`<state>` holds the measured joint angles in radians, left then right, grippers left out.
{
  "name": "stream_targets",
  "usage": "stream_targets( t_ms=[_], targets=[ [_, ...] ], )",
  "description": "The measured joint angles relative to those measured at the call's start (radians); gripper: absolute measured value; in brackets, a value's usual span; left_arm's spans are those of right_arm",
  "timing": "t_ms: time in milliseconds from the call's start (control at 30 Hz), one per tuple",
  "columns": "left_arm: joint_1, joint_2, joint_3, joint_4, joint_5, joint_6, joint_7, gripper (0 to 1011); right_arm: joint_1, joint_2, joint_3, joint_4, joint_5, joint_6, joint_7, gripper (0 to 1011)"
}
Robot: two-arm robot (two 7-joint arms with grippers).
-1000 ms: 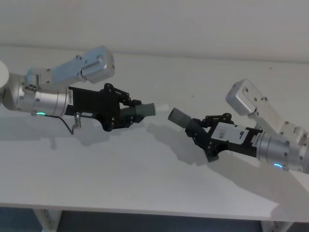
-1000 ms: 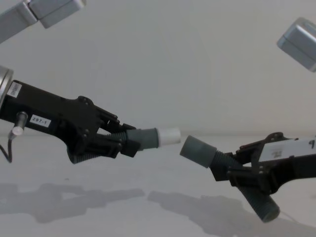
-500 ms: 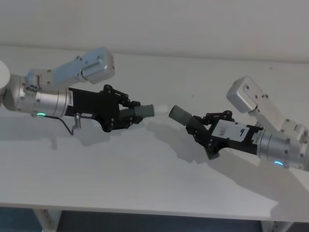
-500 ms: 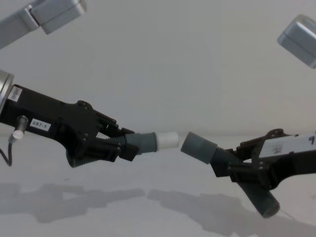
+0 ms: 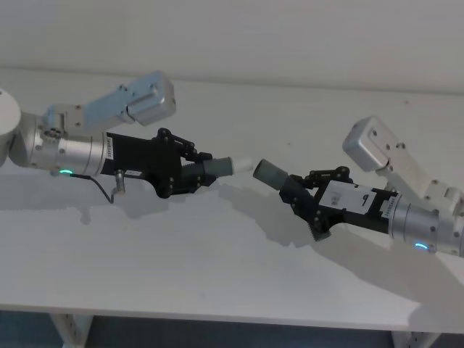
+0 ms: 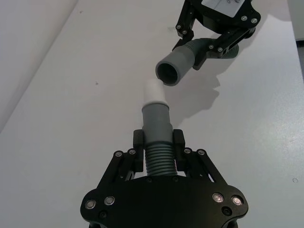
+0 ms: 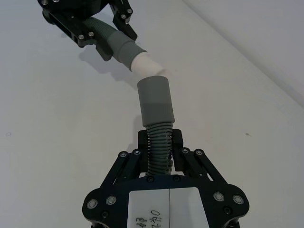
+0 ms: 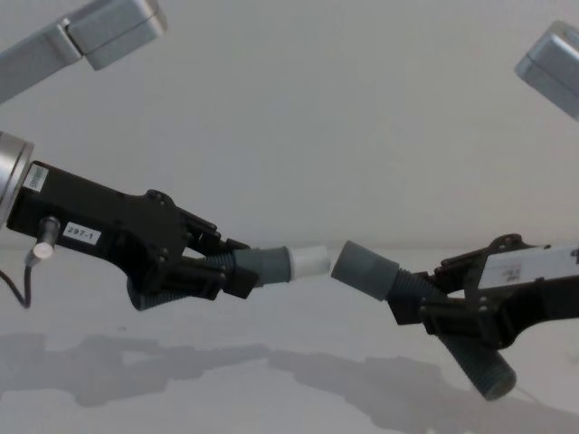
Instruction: Use both hands to pick up one end of the pipe from the table, align the ends, and insert them.
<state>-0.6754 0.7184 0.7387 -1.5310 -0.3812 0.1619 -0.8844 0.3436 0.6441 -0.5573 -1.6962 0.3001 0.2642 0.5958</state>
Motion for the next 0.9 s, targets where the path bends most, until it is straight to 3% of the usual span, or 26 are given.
stream_targets(
  t_ms=[900],
  targets=[
    [0.011,0.004,-0.002,-0.028,-0.011,0.006,0.009,351,-0.008,-0.002,0.003,0.0,-0.029,-0.007,-0.003,278]
  ],
)
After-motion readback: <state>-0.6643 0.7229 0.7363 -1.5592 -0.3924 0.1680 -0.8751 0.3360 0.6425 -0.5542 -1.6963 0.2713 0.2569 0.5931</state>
